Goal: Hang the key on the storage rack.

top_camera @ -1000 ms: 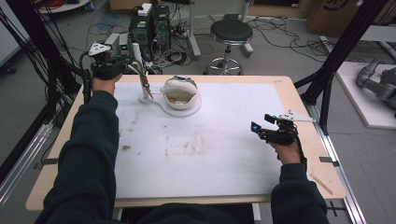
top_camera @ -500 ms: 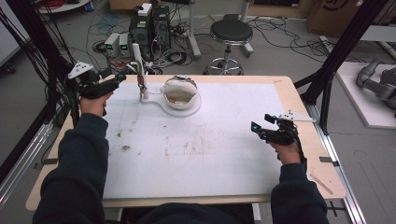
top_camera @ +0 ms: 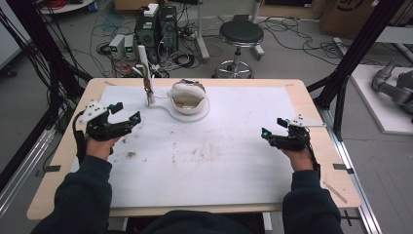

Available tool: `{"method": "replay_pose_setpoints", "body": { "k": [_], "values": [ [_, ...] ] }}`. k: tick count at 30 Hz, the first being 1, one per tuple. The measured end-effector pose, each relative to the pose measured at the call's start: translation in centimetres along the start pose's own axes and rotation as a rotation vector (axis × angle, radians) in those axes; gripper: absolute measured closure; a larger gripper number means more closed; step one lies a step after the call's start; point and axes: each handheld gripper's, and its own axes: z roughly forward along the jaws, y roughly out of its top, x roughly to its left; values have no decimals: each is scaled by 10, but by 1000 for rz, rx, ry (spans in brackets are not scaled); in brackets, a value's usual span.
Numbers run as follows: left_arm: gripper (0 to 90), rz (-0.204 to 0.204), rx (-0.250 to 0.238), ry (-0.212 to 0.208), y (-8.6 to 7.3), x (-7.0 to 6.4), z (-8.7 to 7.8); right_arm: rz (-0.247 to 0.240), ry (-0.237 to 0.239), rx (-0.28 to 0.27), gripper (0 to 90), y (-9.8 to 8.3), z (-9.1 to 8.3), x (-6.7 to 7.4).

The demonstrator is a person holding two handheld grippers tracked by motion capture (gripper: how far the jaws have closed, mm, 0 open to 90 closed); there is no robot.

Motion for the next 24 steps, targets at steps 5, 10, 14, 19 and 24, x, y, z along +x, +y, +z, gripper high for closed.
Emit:
{"method": "replay_pose_setpoints", "body": {
  "k": [5,10,14,19,24],
  "values": [
    [206,-8,25,14,-22,-11,-1,-32,-41,17,217,0,-2,2],
    [211,-15,37,32,-34,-12,-3,-41,-44,22,217,0,-2,3],
    [211,-9,27,31,-37,-12,-6,-45,-39,32,217,0,1,4],
    [212,3,22,31,-38,-12,-8,-17,-38,31,217,-2,1,4],
    [214,3,21,23,-38,-13,-7,-16,-41,30,217,-2,-1,6]
  ]
}}
